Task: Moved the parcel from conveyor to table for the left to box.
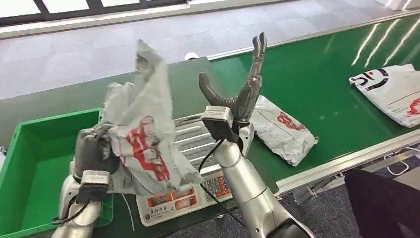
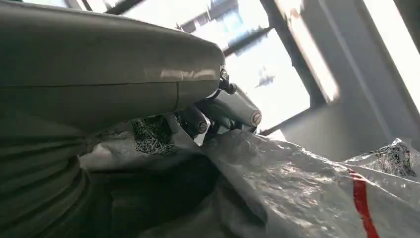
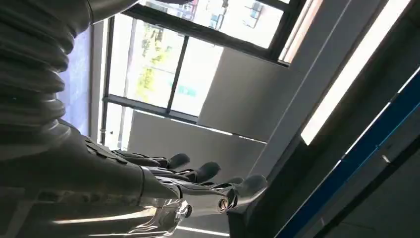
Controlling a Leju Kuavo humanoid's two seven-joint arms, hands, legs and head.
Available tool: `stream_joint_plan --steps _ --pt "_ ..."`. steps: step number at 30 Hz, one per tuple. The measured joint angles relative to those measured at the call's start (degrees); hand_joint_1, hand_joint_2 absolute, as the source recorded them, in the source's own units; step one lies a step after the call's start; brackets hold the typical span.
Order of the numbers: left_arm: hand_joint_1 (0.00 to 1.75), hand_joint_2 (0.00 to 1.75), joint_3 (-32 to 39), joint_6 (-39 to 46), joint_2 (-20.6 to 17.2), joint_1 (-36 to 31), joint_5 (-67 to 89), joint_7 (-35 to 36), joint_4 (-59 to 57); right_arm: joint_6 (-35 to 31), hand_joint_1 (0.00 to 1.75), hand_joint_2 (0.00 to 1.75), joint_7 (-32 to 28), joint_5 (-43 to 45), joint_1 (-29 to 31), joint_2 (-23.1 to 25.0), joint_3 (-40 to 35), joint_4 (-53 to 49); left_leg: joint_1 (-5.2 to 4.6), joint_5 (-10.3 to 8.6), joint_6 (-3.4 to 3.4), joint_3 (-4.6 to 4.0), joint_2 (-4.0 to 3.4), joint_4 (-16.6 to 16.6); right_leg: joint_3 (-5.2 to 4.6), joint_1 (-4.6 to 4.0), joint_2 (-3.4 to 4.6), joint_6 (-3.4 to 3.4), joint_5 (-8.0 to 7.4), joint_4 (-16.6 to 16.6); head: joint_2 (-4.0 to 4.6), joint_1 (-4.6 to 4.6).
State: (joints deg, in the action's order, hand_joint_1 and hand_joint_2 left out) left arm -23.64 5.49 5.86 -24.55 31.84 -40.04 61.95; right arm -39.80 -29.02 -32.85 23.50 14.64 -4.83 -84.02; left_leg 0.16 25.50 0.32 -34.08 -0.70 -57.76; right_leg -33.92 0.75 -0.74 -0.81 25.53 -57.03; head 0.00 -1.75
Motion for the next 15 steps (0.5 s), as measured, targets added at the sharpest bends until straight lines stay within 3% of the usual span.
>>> stream_joint_plan --steps 2,4,12,15 --pt "1.75 1.75 11.17 12.52 1.05 2.44 -3.30 2.14 10.71 -0.07 0.00 1.75 -2.76 0.96 -1.52 0.04 1.07 0.00 0.02 0.00 0.01 -0.02 0.02 0.00 -0.01 -0.03 -0.02 0.02 0.02 0.00 -0.02 0.02" --pt "1.75 1.75 14.08 16.53 1.20 2.47 -3.36 2.75 13.23 -0.07 0.00 1.75 -3.72 1.18 -1.61 0.09 1.60 0.02 0.03 0.00 0.01 -0.02 0.01 0.00 -0.01 -0.04 -0.02 0.02 0.02 0.00 -0.02 0.00" --pt "1.75 1.75 18.35 19.82 1.55 2.47 -2.95 3.37 17.50 -0.07 0.00 1.75 -4.40 1.68 -1.60 0.11 2.43 0.17 0.01 0.00 0.00 -0.02 0.03 0.00 0.01 -0.01 -0.03 0.02 0.01 0.00 0.00 0.00" --pt "1.75 1.75 19.38 30.24 1.88 2.11 6.81 6.28 17.85 -0.07 0.00 1.75 -4.62 1.47 -1.63 0.41 2.91 0.18 0.01 0.00 0.00 -0.02 0.01 0.00 -0.01 -0.02 -0.01 0.02 0.01 0.01 0.00 0.00"
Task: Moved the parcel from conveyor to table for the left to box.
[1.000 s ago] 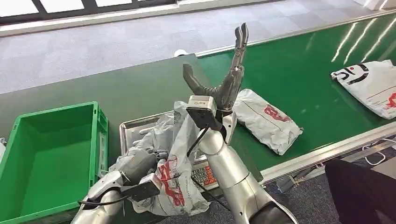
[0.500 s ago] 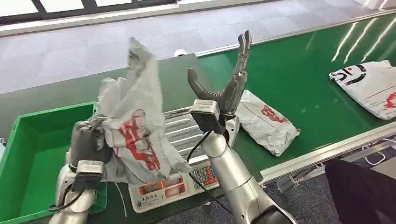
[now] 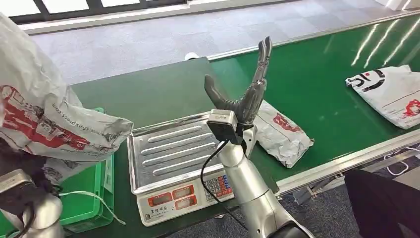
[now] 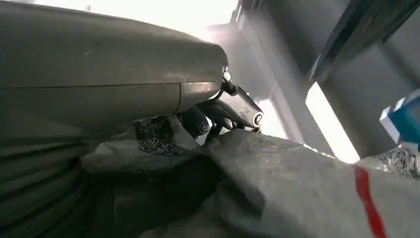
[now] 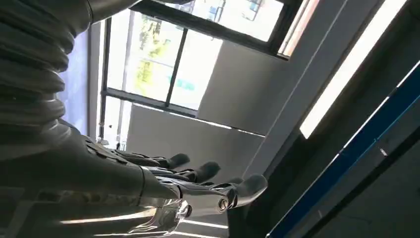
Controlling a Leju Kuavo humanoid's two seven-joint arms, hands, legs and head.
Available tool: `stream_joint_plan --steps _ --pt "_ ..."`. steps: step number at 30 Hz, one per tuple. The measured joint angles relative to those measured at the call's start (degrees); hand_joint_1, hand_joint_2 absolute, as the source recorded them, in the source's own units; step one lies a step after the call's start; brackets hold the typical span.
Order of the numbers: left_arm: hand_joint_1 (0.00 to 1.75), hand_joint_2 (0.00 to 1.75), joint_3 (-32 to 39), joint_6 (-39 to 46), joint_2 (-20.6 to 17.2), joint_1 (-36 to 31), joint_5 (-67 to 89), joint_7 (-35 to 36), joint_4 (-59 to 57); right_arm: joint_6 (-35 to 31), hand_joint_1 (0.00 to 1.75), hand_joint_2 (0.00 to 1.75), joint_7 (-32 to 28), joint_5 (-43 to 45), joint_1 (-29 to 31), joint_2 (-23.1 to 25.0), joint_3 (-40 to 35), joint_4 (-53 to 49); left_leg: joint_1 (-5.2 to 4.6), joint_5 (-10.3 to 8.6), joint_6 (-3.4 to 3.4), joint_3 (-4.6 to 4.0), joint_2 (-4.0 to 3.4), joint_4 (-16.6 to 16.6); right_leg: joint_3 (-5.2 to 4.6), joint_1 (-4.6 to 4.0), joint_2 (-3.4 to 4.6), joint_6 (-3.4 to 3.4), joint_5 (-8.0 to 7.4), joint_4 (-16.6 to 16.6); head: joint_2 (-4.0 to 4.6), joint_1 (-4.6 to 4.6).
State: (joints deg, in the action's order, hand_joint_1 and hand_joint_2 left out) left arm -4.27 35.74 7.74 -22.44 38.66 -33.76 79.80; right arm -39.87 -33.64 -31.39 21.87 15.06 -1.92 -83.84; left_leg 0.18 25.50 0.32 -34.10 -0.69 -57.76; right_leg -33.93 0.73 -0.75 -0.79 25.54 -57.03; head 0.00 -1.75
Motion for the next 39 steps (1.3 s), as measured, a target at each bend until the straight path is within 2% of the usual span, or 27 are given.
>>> stream_joint_plan --steps 3,5,9,11,15,23,28,39 --pt "1.75 1.75 4.01 3.93 1.42 -1.72 25.39 6.12 0.13 0.00 0.00 1.75 0.11 -0.37 -0.17 0.22 0.59 0.00 0.00 0.00 0.00 -0.01 0.11 0.00 0.03 0.00 -0.13 0.00 0.01 0.00 -0.02 0.00" --pt "1.75 1.75 6.54 4.02 1.69 -2.77 35.56 8.43 -0.35 0.00 0.00 1.75 0.13 -0.53 -0.27 0.50 0.83 0.00 0.00 0.00 0.00 0.00 0.02 0.00 0.00 0.00 -0.06 0.01 0.01 -0.01 -0.02 0.04" --pt "1.75 1.75 9.12 4.13 2.38 -3.53 33.89 9.75 -1.01 0.00 0.00 1.75 0.20 -0.55 -0.51 0.63 0.96 0.00 0.01 0.00 0.02 0.01 -0.09 0.00 -0.08 -0.02 0.06 0.05 -0.03 0.00 -0.02 0.00" --pt "1.75 1.75 9.36 3.53 2.34 -4.57 37.05 13.78 -2.43 0.00 0.00 1.75 0.59 -0.70 -0.62 0.63 0.96 0.00 0.01 -0.02 0.01 0.00 0.00 0.00 -0.06 -0.02 -0.02 0.06 -0.02 0.00 0.00 0.02" --pt "1.75 1.75 8.47 -9.35 -0.35 -8.75 44.39 26.43 -13.49 0.00 0.00 1.75 2.71 -0.90 -0.63 0.61 0.96 0.00 0.02 -0.07 0.05 0.00 -0.03 0.00 -0.08 -0.02 0.01 0.09 -0.06 -0.02 -0.02 0.04" --pt "1.75 1.75 7.46 -10.16 -4.67 -16.95 46.65 38.30 -34.18 0.00 0.00 1.75 5.25 -2.73 -0.89 0.26 0.96 -0.17 0.01 -0.10 0.07 -0.01 -0.21 0.00 -0.17 -0.02 0.23 0.15 -0.16 -0.06 -0.02 0.02" --pt "1.75 1.75 8.31 -16.40 -7.02 -19.54 46.91 47.87 -41.82 0.00 0.00 1.75 5.57 -4.24 -0.92 0.18 0.96 -0.48 0.03 -0.09 0.08 -0.07 -0.19 0.01 -0.21 -0.05 0.19 0.16 -0.14 -0.08 0.00 0.02" --pt "1.75 1.75 11.80 -17.64 -9.33 -20.79 46.91 51.31 -49.50 0.00 0.00 1.75 5.64 -5.18 -0.93 0.28 0.96 -0.48 0.04 -0.09 0.08 -0.12 -0.16 0.01 -0.22 -0.05 0.16 0.17 -0.14 -0.09 -0.02 0.00"
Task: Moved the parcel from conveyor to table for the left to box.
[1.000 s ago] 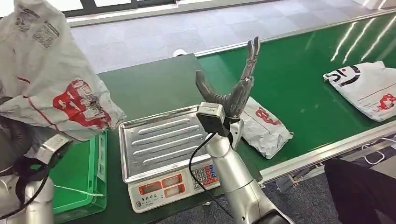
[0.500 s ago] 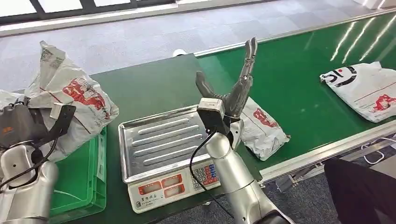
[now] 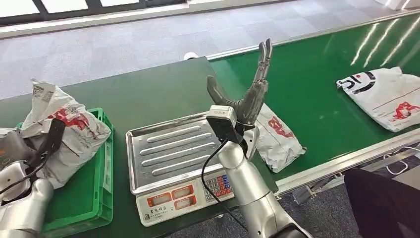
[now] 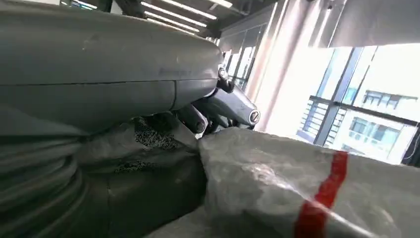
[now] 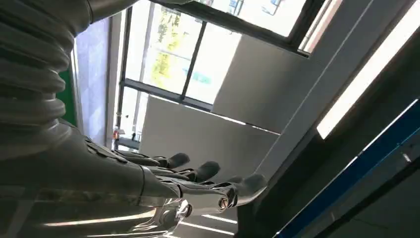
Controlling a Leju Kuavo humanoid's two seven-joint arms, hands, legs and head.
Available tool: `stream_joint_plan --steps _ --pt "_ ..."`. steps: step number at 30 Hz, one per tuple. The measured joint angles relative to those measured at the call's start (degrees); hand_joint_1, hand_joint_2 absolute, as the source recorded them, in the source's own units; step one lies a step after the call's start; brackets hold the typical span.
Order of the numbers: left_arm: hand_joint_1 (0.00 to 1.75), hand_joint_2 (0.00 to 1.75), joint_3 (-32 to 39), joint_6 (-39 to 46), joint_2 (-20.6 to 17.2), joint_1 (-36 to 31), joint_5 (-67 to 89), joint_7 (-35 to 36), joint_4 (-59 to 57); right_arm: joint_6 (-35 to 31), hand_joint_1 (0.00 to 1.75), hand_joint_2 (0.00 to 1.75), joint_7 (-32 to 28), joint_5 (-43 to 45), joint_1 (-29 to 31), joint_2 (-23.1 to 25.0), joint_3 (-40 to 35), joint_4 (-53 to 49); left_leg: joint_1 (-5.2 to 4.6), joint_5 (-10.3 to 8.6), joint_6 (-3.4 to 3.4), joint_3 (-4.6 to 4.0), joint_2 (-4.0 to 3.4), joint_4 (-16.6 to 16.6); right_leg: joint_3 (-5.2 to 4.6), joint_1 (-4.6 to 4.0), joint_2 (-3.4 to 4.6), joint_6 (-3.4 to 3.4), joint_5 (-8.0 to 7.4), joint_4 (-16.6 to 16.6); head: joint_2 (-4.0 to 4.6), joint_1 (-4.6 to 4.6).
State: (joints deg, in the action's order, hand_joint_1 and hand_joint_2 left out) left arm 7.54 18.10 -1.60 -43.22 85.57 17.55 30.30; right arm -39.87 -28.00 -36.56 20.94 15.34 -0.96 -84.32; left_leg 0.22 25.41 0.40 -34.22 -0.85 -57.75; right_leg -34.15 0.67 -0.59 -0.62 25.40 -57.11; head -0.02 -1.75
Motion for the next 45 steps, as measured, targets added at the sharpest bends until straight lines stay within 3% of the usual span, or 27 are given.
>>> stream_joint_plan --steps 1,2,3,5,6,10,14,17,20,21,29,35,36,38,43,45 --pt "1.75 1.75 0.46 0.00 -0.09 0.06 0.00 0.78 -0.38 0.00 0.00 1.75 0.00 -0.28 -0.01 0.13 0.00 0.00 0.00 0.00 0.00 0.00 -0.03 0.00 -0.01 0.00 0.00 0.00 0.00 -0.01 0.00 0.02" --pt "0.37 1.75 0.92 0.24 -0.20 0.11 0.00 1.56 -0.79 0.00 0.00 1.75 0.09 -0.59 -0.04 0.26 0.00 0.00 0.00 0.00 0.00 0.00 -0.07 0.00 -0.02 0.00 0.03 0.00 -0.01 -0.01 0.00 0.00" --pt "0.00 1.75 1.62 0.79 -0.35 0.16 0.00 2.28 -1.23 0.00 0.00 1.75 0.15 -0.72 -0.06 0.35 0.00 0.00 0.00 0.00 0.00 0.00 -0.09 0.00 -0.03 0.00 0.04 0.00 -0.01 -0.01 0.02 0.02" --pt "0.00 1.75 3.04 3.77 -0.66 0.51 0.00 3.59 -1.73 0.00 0.00 1.75 0.39 -0.88 -0.08 0.46 0.00 0.00 0.00 0.00 0.00 0.00 -0.07 0.00 -0.05 -0.02 0.04 0.00 0.00 -0.01 0.00 0.00" --pt "0.00 0.00 4.04 6.51 -0.79 0.78 0.00 3.68 -1.90 0.00 0.00 1.75 0.70 -0.90 -0.09 0.50 0.00 0.00 0.00 0.00 0.01 0.00 -0.06 0.00 -0.05 -0.03 0.05 0.01 0.00 -0.02 0.00 0.02" --pt "0.00 0.00 8.17 17.35 -0.79 2.34 -2.33 -1.65 -0.82 0.00 0.00 1.75 1.09 -0.88 -0.16 0.50 0.00 0.00 0.01 -0.01 0.03 0.00 -0.06 0.00 -0.09 -0.04 0.04 0.03 0.02 -0.02 0.02 0.02" --pt "0.00 0.00 13.01 21.40 2.34 5.80 -21.69 -25.05 8.49 0.00 0.00 1.75 0.72 -0.15 -0.86 0.48 0.57 0.00 0.01 -0.01 0.03 -0.06 -0.02 0.00 -0.11 -0.02 -0.01 0.03 0.02 -0.02 0.00 0.00" --pt "0.00 0.00 13.23 11.81 5.51 10.08 -52.54 -44.99 20.69 0.00 0.00 1.75 1.20 0.59 -0.99 0.15 0.94 0.11 -0.01 0.03 -0.02 -0.09 -0.04 0.00 -0.12 0.00 0.03 0.03 0.02 0.00 0.02 0.00" --pt "0.00 0.00 11.92 3.16 7.84 14.33 -67.82 -47.27 32.61 0.00 0.00 1.75 1.84 0.46 -0.89 -0.50 1.83 0.74 -0.03 0.04 -0.04 -0.10 -0.04 -0.01 -0.13 0.02 0.02 0.02 0.02 0.02 0.00 0.00" --pt "0.00 0.00 11.50 2.60 8.28 15.35 -67.84 -47.12 35.17 0.00 0.00 0.00 1.81 0.50 -0.88 -0.72 2.01 0.94 -0.04 0.04 -0.04 -0.11 -0.03 -0.01 -0.14 0.02 0.01 0.02 0.02 0.03 0.00 0.02" --pt "0.00 0.00 8.55 -13.93 10.38 24.59 -83.68 -52.71 53.38 0.00 0.00 0.00 4.37 -3.81 -0.71 -2.29 5.92 3.06 0.00 0.06 -0.01 -0.11 -0.04 -0.01 -0.15 -0.02 0.02 0.03 0.04 0.01 0.00 0.02" --pt "0.00 0.00 7.72 -21.68 12.20 30.43 -88.28 -55.34 63.50 0.00 0.00 0.00 4.44 -5.36 -0.78 -3.65 9.66 4.98 -0.01 0.11 -0.01 -0.12 -0.02 -0.01 -0.16 -0.01 -0.01 0.00 0.06 0.03 0.00 0.02" --pt "0.00 1.75 7.50 -22.94 12.60 31.06 -89.08 -55.95 64.90 0.00 0.00 1.75 4.79 -6.14 -0.88 -3.89 10.53 5.24 -0.01 0.11 -0.01 -0.13 0.00 -0.01 -0.16 -0.01 -0.04 0.00 0.07 0.03 0.00 0.02" --pt "0.00 1.75 7.30 -26.04 13.42 32.50 -91.24 -57.02 67.79 0.00 0.00 1.75 5.16 -9.43 -1.08 -4.02 12.51 5.60 -0.01 0.11 -0.01 -0.14 0.02 -0.01 -0.16 0.00 -0.05 0.00 0.07 0.03 0.02 0.00" --pt "0.00 1.75 6.45 -38.69 15.21 35.12 -93.96 -57.81 75.72 -0.02 0.00 1.75 13.13 -36.80 -0.88 -3.98 23.68 7.03 -0.01 0.12 -0.03 -0.18 0.20 -0.01 -0.09 0.00 -0.25 -0.03 0.09 0.04 0.00 0.00" --pt "0.00 1.75 6.34 -41.40 15.67 36.22 -93.55 -57.76 78.32 -0.02 0.00 1.75 14.73 -38.96 -0.57 -4.39 27.05 8.74 -0.01 0.12 -0.03 -0.17 0.24 -0.01 -0.09 0.00 -0.26 -0.08 0.14 0.04 0.02 0.00"
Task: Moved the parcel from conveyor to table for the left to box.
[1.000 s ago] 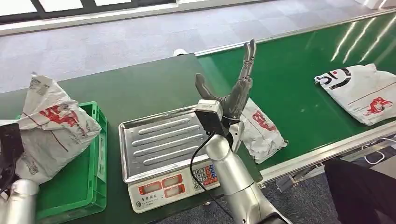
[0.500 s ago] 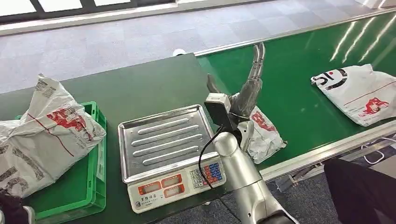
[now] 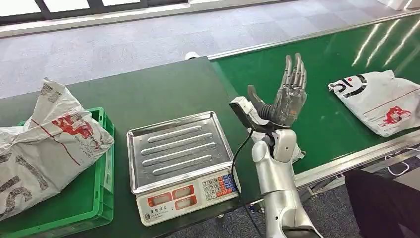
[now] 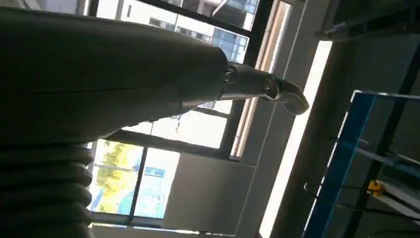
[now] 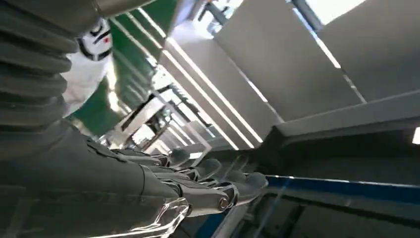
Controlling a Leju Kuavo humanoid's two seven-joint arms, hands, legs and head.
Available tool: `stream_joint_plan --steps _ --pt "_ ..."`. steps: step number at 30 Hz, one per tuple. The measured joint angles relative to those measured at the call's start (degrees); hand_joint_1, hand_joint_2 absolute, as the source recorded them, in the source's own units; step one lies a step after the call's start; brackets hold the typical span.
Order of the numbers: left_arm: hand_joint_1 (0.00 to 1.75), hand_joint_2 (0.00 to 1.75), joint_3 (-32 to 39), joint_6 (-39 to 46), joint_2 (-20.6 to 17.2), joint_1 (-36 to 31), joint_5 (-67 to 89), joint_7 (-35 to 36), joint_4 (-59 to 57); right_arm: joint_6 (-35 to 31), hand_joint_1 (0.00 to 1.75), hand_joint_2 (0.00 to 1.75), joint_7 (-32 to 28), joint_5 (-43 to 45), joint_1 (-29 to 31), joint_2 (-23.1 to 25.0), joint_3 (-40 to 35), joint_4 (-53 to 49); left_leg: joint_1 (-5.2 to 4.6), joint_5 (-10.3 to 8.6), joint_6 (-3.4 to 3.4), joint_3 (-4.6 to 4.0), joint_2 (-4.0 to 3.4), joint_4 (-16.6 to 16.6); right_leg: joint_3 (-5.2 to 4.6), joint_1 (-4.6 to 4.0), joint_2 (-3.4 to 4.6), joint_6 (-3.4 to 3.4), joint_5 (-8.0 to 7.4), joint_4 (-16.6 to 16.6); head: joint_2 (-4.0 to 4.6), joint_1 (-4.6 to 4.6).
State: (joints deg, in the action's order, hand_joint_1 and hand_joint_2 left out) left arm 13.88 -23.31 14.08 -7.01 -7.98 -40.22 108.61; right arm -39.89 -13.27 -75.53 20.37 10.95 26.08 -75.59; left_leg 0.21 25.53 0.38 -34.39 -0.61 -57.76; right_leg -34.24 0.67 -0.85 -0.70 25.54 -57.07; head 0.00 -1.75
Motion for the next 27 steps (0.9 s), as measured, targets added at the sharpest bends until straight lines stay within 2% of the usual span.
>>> stream_joint_plan --steps 5,11,17,22,26,27 --pt "0.00 1.75 -0.17 -2.55 0.22 0.99 2.21 0.02 5.07 0.00 0.00 1.75 4.39 -5.18 0.52 -1.85 8.01 4.39 -0.01 0.00 0.00 -0.02 0.03 0.00 0.03 0.01 -0.05 0.00 0.00 0.00 -0.02 0.00" --pt "0.00 1.75 -0.17 -3.12 0.28 1.30 2.75 0.00 7.11 -0.04 0.00 1.75 7.14 -6.91 0.60 -3.69 10.04 7.93 0.00 0.00 0.00 -0.01 0.02 0.00 0.01 -0.01 -0.02 0.00 0.00 -0.01 0.00 0.02" --pt "0.00 1.75 -0.15 -3.99 0.28 2.05 2.80 0.00 8.34 -0.04 0.00 1.75 13.84 -8.95 0.76 -5.90 10.09 13.39 0.00 0.00 0.00 -0.03 0.03 0.00 0.02 0.00 -0.04 0.00 0.00 -0.01 -0.02 0.02" --pt "0.00 1.75 0.13 -4.87 0.31 2.49 3.58 0.00 9.24 2.67 0.00 1.75 11.94 -1.89 0.91 -7.41 10.09 18.72 -0.01 0.00 -0.01 -0.04 0.03 0.00 0.03 0.02 -0.05 -0.01 0.00 -0.01 -0.02 0.02" --pt "0.00 1.75 0.39 -4.91 0.31 2.60 3.93 0.00 9.65 3.59 0.00 1.75 11.21 -0.41 0.94 -7.95 10.09 20.81 -0.01 0.00 0.00 -0.04 0.04 0.00 0.04 0.01 -0.06 -0.01 0.00 -0.01 -0.02 0.02" --pt "0.00 1.75 0.48 -4.93 0.31 2.61 4.11 0.00 9.74 5.63 0.00 1.75 10.10 1.40 0.98 -8.00 10.09 21.19 0.00 0.00 0.00 -0.04 0.04 0.00 0.04 0.00 -0.05 0.00 0.00 -0.01 0.00 0.02"
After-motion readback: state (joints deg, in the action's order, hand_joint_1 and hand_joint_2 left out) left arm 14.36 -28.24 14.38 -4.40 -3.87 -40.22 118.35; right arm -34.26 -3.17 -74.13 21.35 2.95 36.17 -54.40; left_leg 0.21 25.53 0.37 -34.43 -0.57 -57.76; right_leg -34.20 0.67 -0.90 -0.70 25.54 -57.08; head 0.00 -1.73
